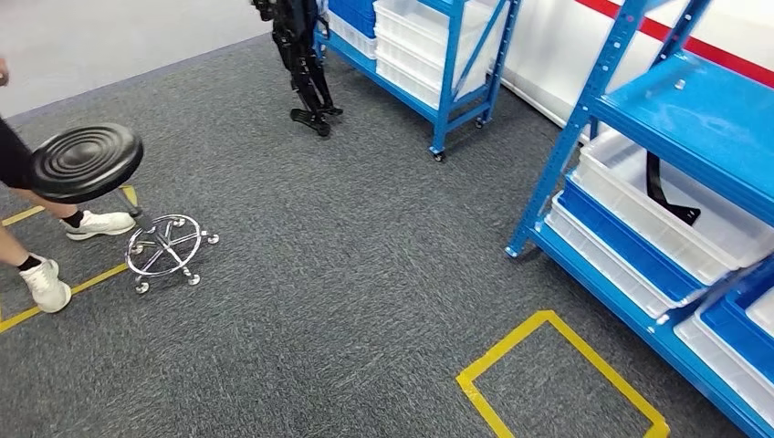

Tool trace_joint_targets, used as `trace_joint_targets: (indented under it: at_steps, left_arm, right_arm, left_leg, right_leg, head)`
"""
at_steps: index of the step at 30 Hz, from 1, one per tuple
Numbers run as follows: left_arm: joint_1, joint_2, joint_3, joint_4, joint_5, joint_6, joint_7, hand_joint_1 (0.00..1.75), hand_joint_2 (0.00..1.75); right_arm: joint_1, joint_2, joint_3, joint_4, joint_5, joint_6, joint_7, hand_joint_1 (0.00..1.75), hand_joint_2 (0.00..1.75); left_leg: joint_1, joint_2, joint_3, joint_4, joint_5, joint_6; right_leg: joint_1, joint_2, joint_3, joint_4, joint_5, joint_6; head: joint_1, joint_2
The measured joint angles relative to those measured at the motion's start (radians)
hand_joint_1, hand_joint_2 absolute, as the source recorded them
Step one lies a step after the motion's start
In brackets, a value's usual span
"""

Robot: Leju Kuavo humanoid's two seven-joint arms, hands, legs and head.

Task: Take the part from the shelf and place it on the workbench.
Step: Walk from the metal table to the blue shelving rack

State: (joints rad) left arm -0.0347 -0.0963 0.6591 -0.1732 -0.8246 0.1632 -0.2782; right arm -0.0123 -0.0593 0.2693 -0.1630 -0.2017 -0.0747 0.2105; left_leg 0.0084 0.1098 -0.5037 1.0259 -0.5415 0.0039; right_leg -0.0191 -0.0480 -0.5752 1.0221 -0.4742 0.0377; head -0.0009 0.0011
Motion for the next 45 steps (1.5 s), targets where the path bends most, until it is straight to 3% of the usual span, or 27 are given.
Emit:
trace_joint_targets:
  at_steps: [1,3,5,6,8,10,12,14,16,18,20,21,22,23,25,26,28,30,32,34,35,36,37,39,41,43,45]
  left_arm:
    - [0.0,0.0,0.0,0.0,-0.003,-0.004,0.016,0.0,0.0]
    - [0.004,0.003,0.0,0.002,-0.014,-0.018,0.062,0.0,0.0]
    - [0.013,0.007,0.0,0.004,-0.021,-0.026,0.114,0.0,0.0]
    - [0.017,0.01,0.0,0.005,-0.022,-0.027,0.134,0.0,0.0]
    - [0.021,0.012,0.002,0.005,-0.016,-0.021,0.149,0.0,0.0]
    - [0.021,0.013,0.009,0.005,-0.005,-0.006,0.15,0.0,0.0]
    - [0.02,0.012,0.018,0.005,0.005,0.008,0.147,0.0,0.0]
    - [0.018,0.007,0.025,0.005,0.02,0.031,0.148,0.0,0.0]
    - [0.016,-0.003,0.039,0.005,0.04,0.069,0.149,0.0,0.0]
    - [0.017,-0.016,0.056,0.005,0.054,0.105,0.144,0.0,0.0]
    - [0.018,-0.027,0.067,0.006,0.058,0.122,0.136,0.0,0.0]
    - [0.018,-0.031,0.07,0.006,0.058,0.123,0.133,0.0,0.0]
    - [0.018,-0.034,0.072,0.007,0.058,0.124,0.132,0.0,0.0]
    - [0.017,-0.037,0.074,0.007,0.058,0.124,0.131,0.0,0.0]
    - [0.017,-0.04,0.077,0.007,0.058,0.124,0.131,0.0,0.0]
    - [0.017,-0.041,0.079,0.007,0.057,0.123,0.128,0.0,0.0]
    - [0.016,-0.041,0.082,0.007,0.042,0.11,0.106,0.0,0.0]
    - [0.01,-0.034,0.075,0.007,0.002,0.073,0.051,0.0,0.0]
    - [0.002,-0.019,0.054,0.006,-0.043,0.032,-0.009,0.0,0.0]
    - [-0.003,-0.002,0.029,0.006,-0.074,0.007,-0.03,0.0,0.0]
    - [-0.004,0.006,0.017,0.006,-0.083,-0.001,-0.024,0.0,0.0]
    - [-0.006,0.012,0.008,0.006,-0.088,-0.006,-0.013,0.0,0.0]
    - [-0.007,0.017,-0.001,0.006,-0.092,-0.009,-0.002,0.0,0.0]
    - [-0.01,0.024,-0.012,0.006,-0.092,-0.01,0.007,0.0,0.0]
    - [-0.011,0.029,-0.016,0.006,-0.088,-0.007,0.011,0.0,0.0]
    - [-0.011,0.031,-0.017,0.006,-0.081,-0.004,0.01,0.0,0.0]
    - [-0.011,0.03,-0.017,0.006,-0.072,-0.003,0.005,0.0,0.0]
  right_arm:
    - [-0.003,-0.001,0.011,0.0,0.024,-0.01,-0.005,0.0,0.0]
    - [-0.013,-0.003,0.041,-0.001,0.075,-0.033,-0.015,0.0,0.0]
    - [-0.032,-0.006,0.072,-0.002,0.113,-0.045,-0.02,0.0,0.0]
    - [-0.043,-0.007,0.086,-0.004,0.126,-0.046,-0.019,0.0,0.0]
    - [-0.065,-0.008,0.113,-0.008,0.155,-0.045,-0.012,0.0,0.0]
    - [-0.087,-0.009,0.143,-0.013,0.196,-0.04,0.0,0.0,0.0]
    - [-0.107,-0.01,0.176,-0.019,0.239,-0.03,0.01,0.0,0.0]
    - [-0.119,-0.015,0.209,-0.024,0.281,-0.015,0.018,0.0,0.0]
    - [-0.126,-0.022,0.241,-0.028,0.317,0.002,0.023,0.0,0.0]
    - [-0.137,-0.027,0.27,-0.032,0.337,0.016,0.026,0.0,0.0]
    - [-0.144,-0.031,0.29,-0.036,0.345,0.025,0.025,0.0,0.0]
    - [-0.143,-0.034,0.296,-0.037,0.347,0.026,0.024,0.0,0.0]
    - [-0.141,-0.036,0.3,-0.037,0.347,0.027,0.023,0.0,0.0]
    - [-0.14,-0.039,0.304,-0.038,0.348,0.027,0.023,0.0,0.0]
    - [-0.139,-0.044,0.311,-0.039,0.348,0.027,0.023,0.0,0.0]
    - [-0.14,-0.046,0.314,-0.04,0.347,0.027,0.022,0.0,0.0]
    - [-0.138,-0.048,0.317,-0.042,0.334,0.027,0.017,0.0,0.0]
    - [-0.119,-0.052,0.311,-0.042,0.281,0.028,-0.011,0.0,0.0]
    - [-0.086,-0.055,0.278,-0.04,0.191,0.027,-0.058,0.0,0.0]
    - [-0.054,-0.053,0.226,-0.034,0.117,0.027,-0.088,0.0,0.0]
    - [-0.04,-0.05,0.2,-0.031,0.096,0.027,-0.093,0.0,0.0]
    - [-0.028,-0.047,0.181,-0.028,0.087,0.027,-0.093,0.0,0.0]
    - [-0.019,-0.043,0.165,-0.025,0.082,0.027,-0.093,0.0,0.0]
    - [-0.01,-0.035,0.143,-0.023,0.081,0.028,-0.09,0.0,0.0]
    - [-0.01,-0.028,0.133,-0.023,0.086,0.029,-0.087,0.0,0.0]
    - [-0.011,-0.024,0.126,-0.022,0.092,0.03,-0.084,0.0,0.0]
    - [-0.007,-0.022,0.121,-0.02,0.096,0.03,-0.082,0.0,0.0]
  left_leg:
    - [0.003,-0.026,-0.007,0.023,-0.017,-0.005]
    - [0.005,-0.087,-0.055,0.128,-0.077,-0.009]
    - [0.006,-0.108,-0.124,0.254,-0.126,-0.009]
    - [0.006,-0.111,-0.143,0.281,-0.123,-0.009]
    - [0.009,-0.119,-0.129,0.221,-0.061,-0.007]
    - [0.017,-0.159,-0.078,0.091,0.012,-0.006]
    - [0.018,-0.189,-0.053,0.023,0.037,-0.004]
    - [0.011,-0.173,-0.052,0.014,0.04,0.008]
    - [0.009,-0.151,-0.048,0.003,0.048,0.026]
    - [0.008,-0.124,-0.047,-0.005,0.053,0.038]
    - [0.006,-0.094,-0.048,-0.005,0.052,0.041]
    - [0.006,-0.079,-0.049,-0.005,0.051,0.042]
    - [0.007,-0.068,-0.048,-0.005,0.05,0.041]
    - [0.008,-0.056,-0.047,-0.005,0.048,0.039]
    - [0.006,-0.036,-0.041,-0.003,0.042,0.03]
    - [0.004,-0.025,-0.037,-0.002,0.037,0.023]
    - [0.0,-0.005,-0.027,-0.003,0.031,0.01]
    - [0.004,0.003,-0.016,-0.005,0.024,-0.002]
    - [0.009,-0.037,-0.029,0.036,-0.01,-0.012]
    - [0.011,-0.088,-0.082,0.153,-0.074,-0.014]
    - [0.011,-0.1,-0.115,0.219,-0.1,-0.015]
    - [0.011,-0.105,-0.138,0.261,-0.109,-0.015]
    - [0.011,-0.108,-0.147,0.269,-0.097,-0.014]
    - [0.012,-0.123,-0.112,0.178,-0.026,-0.007]
    - [0.013,-0.169,-0.06,0.056,0.029,0.001]
    - [0.01,-0.192,-0.042,0.008,0.036,0.008]
    - [0.006,-0.171,-0.037,-0.003,0.041,0.02]
  right_leg:
    - [-0.005,0.012,0.004,-0.002,0.001,-0.007]
    - [-0.007,0.036,0.007,-0.004,0.003,-0.021]
    - [-0.003,0.065,0.006,-0.003,0.004,-0.029]
    - [-0.001,0.082,0.006,-0.003,0.004,-0.029]
    - [-0.001,0.113,0.011,-0.002,0.003,-0.029]
    - [0.002,0.138,0.013,0.002,0.001,-0.025]
    - [0.005,0.159,0.006,0.004,0.002,-0.014]
    - [0.002,0.177,-0.005,0.0,0.006,0.003]
    - [0.001,0.143,-0.02,0.019,-0.003,0.01]
    - [0.003,0.083,-0.067,0.113,-0.048,0.005]
    - [0.003,0.064,-0.134,0.244,-0.099,0.002]
    - [0.002,0.061,-0.151,0.28,-0.109,0.007]
    - [0.0,0.058,-0.148,0.276,-0.102,0.015]
    - [-0.002,0.051,-0.124,0.232,-0.081,0.024]
    - [-0.003,0.01,-0.047,0.089,-0.03,0.039]
    - [-0.001,-0.009,-0.018,0.035,-0.011,0.037]
    - [0.006,-0.02,0.0,0.0,0.003,0.023]
    - [0.003,0.003,0.0,-0.002,0.005,0.007]
    - [-0.006,0.02,0.005,-0.006,0.006,-0.01]
    - [-0.006,0.037,0.007,-0.006,0.007,-0.023]
    - [-0.003,0.049,0.007,-0.005,0.007,-0.026]
    - [0.0,0.063,0.007,-0.005,0.007,-0.028]
    - [0.001,0.08,0.007,-0.005,0.007,-0.029]
    - [0.003,0.113,0.01,-0.004,0.007,-0.029]
    - [0.005,0.143,0.011,-0.003,0.007,-0.026]
    - [0.004,0.166,0.005,-0.002,0.01,-0.014]
    - [0.002,0.183,-0.006,-0.004,0.014,0.002]
  head:
    - [-0.002,0.0]
    - [-0.006,0.0]
    - [-0.006,0.0]
    - [-0.006,0.0]
    - [-0.007,0.0]
    - [-0.006,0.0]
    - [-0.005,0.0]
    - [-0.004,0.0]
    - [-0.003,0.0]
    - [0.0,0.0]
    - [0.001,0.0]
    - [0.001,0.0]
    - [0.002,0.0]
    - [0.002,0.0]
    - [0.003,0.0]
    - [0.003,0.0]
    - [0.001,0.0]
    - [-0.002,0.0]
    - [-0.006,0.0]
    - [-0.01,0.0]
    - [-0.01,0.0]
    - [-0.01,0.0]
    - [-0.01,0.0]
    - [-0.011,0.0]
    - [-0.011,0.0]
    - [-0.01,0.0]
    - [-0.01,0.0]
